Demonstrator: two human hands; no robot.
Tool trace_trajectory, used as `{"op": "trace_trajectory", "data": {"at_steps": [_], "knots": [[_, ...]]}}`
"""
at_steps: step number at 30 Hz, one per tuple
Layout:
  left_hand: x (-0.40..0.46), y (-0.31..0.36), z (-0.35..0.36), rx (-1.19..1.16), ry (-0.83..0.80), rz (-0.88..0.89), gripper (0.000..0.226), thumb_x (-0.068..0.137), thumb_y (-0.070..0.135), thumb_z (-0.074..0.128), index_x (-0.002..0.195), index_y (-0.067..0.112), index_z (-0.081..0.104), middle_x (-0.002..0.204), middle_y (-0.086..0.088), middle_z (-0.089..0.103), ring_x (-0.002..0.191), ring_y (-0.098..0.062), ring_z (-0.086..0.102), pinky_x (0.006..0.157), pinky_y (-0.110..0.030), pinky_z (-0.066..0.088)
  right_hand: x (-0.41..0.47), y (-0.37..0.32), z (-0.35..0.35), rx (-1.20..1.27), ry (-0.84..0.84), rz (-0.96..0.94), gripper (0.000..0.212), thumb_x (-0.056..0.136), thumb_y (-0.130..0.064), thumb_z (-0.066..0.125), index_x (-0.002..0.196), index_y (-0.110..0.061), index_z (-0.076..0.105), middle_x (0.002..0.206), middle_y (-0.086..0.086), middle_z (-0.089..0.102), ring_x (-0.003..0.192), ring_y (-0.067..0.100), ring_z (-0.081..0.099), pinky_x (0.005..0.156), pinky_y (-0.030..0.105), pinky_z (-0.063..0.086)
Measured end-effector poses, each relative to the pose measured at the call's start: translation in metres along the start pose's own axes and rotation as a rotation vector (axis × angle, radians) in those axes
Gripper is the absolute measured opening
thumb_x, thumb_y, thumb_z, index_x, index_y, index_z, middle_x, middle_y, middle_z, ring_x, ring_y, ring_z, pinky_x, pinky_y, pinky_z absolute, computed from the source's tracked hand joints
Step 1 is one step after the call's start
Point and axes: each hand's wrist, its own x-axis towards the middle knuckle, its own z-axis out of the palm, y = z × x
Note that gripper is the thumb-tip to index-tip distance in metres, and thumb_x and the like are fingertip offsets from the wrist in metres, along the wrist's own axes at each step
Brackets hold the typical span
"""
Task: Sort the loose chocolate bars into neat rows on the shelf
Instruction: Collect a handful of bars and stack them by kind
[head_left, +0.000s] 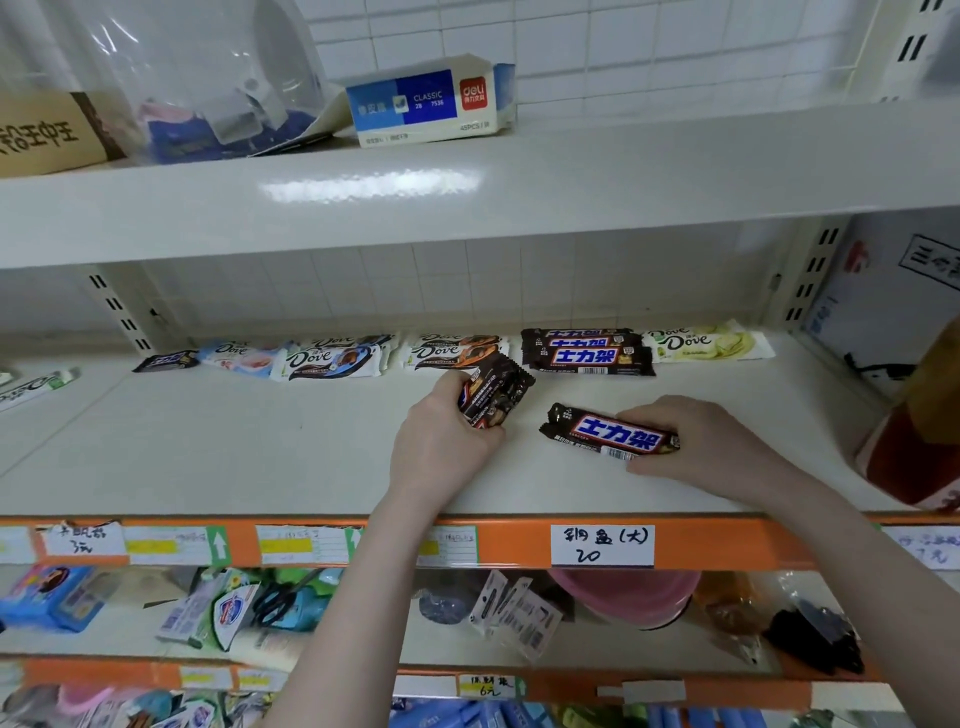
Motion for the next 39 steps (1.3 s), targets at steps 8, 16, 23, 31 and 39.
{"op": "trace_trajectory", "data": {"at_steps": [8, 16, 23, 31, 39], "knots": [[0.008, -0.002, -0.008, -0.1, -0.034, -0.083, 0.028, 0.071, 0.017, 0.071, 0.088, 0.022, 0.05, 0.07, 0.013, 0.053, 0.073, -0.021, 0.054, 0.055, -0.023, 0.036, 0.047, 0.003, -0.008, -0.174, 0.217, -0.209, 0.041, 0.083, -0.02, 0.066, 0.123, -0.011, 0.06, 0.116, 0.009, 0.064, 0.103, 0.022, 0.057, 0.085, 0.027, 0.039], [0.009, -0.008, -0.011, -0.165, -0.037, -0.103, 0.027, 0.07, 0.017, 0.072, 0.089, 0.019, 0.053, 0.072, 0.01, 0.055, 0.069, -0.016, 0.053, 0.056, -0.025, 0.038, 0.082, 0.023, 0.006, -0.204, 0.299, -0.207, 0.04, 0.078, -0.015, 0.071, 0.116, -0.006, 0.064, 0.111, 0.015, 0.066, 0.102, 0.034, 0.056, 0.089, 0.04, 0.042], [0.015, -0.01, -0.015, -0.251, -0.08, -0.158, 0.026, 0.071, 0.016, 0.072, 0.091, 0.02, 0.056, 0.077, 0.005, 0.06, 0.074, -0.018, 0.057, 0.061, -0.027, 0.042, 0.09, 0.035, 0.015, -0.26, 0.313, -0.173, 0.041, 0.081, -0.022, 0.068, 0.12, -0.011, 0.061, 0.115, 0.011, 0.063, 0.106, 0.03, 0.052, 0.093, 0.04, 0.037], [0.016, 0.0, -0.03, -0.471, -0.187, -0.191, 0.022, 0.079, 0.012, 0.071, 0.088, 0.027, 0.058, 0.085, 0.004, 0.067, 0.082, -0.018, 0.064, 0.077, -0.033, 0.051, 0.06, -0.013, 0.014, 0.018, 0.385, -0.049, 0.04, 0.087, -0.025, 0.059, 0.126, -0.016, 0.055, 0.114, 0.005, 0.06, 0.107, 0.022, 0.053, 0.089, 0.032, 0.039], [0.015, -0.008, -0.034, -0.821, -0.182, -0.451, 0.015, 0.081, 0.008, 0.067, 0.095, 0.009, 0.062, 0.076, -0.009, 0.068, 0.063, -0.022, 0.065, 0.063, -0.03, 0.055, 0.025, -0.107, 0.049, 0.766, 0.015, -0.042, 0.026, 0.087, -0.026, 0.059, 0.113, -0.021, 0.061, 0.094, -0.003, 0.069, 0.083, 0.011, 0.067, 0.072, 0.022, 0.053]]}}
